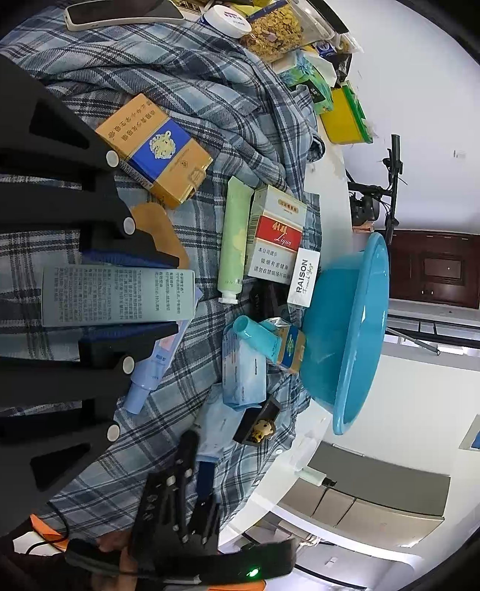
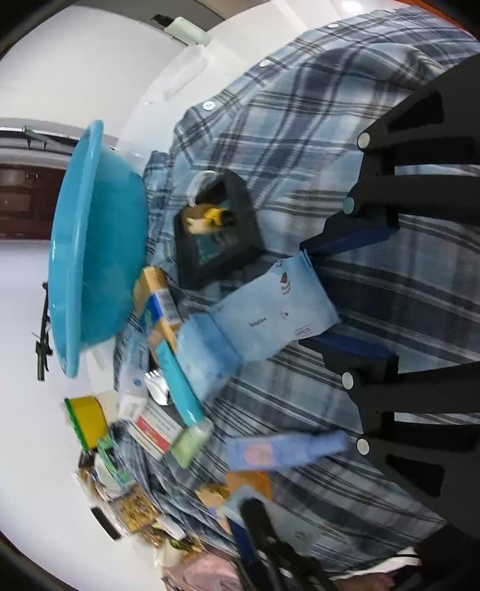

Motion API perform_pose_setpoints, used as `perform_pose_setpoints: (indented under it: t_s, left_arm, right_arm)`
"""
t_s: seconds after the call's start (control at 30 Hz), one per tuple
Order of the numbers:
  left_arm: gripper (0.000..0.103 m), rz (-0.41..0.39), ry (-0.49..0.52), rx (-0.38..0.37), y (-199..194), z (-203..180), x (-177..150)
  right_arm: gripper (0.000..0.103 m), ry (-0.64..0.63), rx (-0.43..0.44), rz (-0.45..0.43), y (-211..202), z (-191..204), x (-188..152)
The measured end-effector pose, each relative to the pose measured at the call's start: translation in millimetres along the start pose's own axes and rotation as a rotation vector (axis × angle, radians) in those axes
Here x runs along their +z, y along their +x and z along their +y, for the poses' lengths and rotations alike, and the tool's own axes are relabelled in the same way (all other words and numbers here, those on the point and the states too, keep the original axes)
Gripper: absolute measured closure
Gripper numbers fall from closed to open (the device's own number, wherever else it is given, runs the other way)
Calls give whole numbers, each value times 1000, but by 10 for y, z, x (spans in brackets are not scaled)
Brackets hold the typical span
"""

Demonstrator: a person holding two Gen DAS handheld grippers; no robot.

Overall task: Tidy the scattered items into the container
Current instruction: 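Grasp the blue wipes packet with the right tool, then carry the white card and blue wipes packet up over the turquoise basin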

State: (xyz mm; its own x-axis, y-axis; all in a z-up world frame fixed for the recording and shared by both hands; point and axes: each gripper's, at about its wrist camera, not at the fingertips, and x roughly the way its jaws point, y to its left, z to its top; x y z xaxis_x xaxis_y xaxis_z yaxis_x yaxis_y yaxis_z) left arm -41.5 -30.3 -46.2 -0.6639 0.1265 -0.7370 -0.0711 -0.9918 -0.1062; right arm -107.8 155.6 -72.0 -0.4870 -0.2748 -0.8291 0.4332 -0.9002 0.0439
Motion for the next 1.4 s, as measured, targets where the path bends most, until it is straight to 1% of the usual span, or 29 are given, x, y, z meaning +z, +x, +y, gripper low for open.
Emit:
perform_pose_setpoints:
  t_s: [0.17,0.2,0.27,0.3,0.33,0.43,0.6,0.63,0.7,0.73,0.9,1.03,1.13,1.23,1.3,1.4]
  left_arm:
    - [74,5,3,-3,19,-13,0]
    - [74,6,4,-5,21,-17,-1]
    - [74,6,6,-5,16,-23,-6]
    - [74,6,8,-5,14,-27,-8]
    - [74,6,10,-5,10,-29,-9]
    - [74,4,10,-3,0,-28,-7]
    - [74,5,6,-1,-21,-4,-5]
    - [74,5,6,0,-24,0,-4]
    - [74,4,6,0,-24,2,-4]
    - [74,4,5,0,-23,4,-3]
    - [74,5,10,-4,-21,0,-5]
    - [74,-2,16,0,-16,-37,-7]
    - [74,-18,15,-3,-31,-54,8]
    - [74,-43,14,-8,-66,-84,43]
    - [74,-63,12,-16,-98,-104,72]
    - [74,-114,17,-20,-185,-148,138]
  right_arm:
    - [62,-60,80,24,-110,138,-113]
    - [61,-68,90,19,-127,161,-114]
    - [52,-76,99,3,-141,184,-111]
    - [41,-82,94,-2,-129,193,-96]
    - [34,-90,86,-5,-107,201,-74]
    - [34,-115,80,-12,-28,222,7]
    - [34,-166,58,9,146,288,85]
    - [41,-175,54,12,161,304,86]
    - [59,-190,49,-5,147,332,76]
    - [61,-190,38,-9,135,334,73]
    - [61,-114,21,-45,71,223,44]
    - [62,-40,-11,-79,-8,105,20]
    - [62,-2,-65,-141,-153,53,15]
    - [62,35,-119,-221,-343,19,27]
    - [62,52,-137,-274,-478,-7,35]
    - [62,54,-160,-328,-623,16,72]
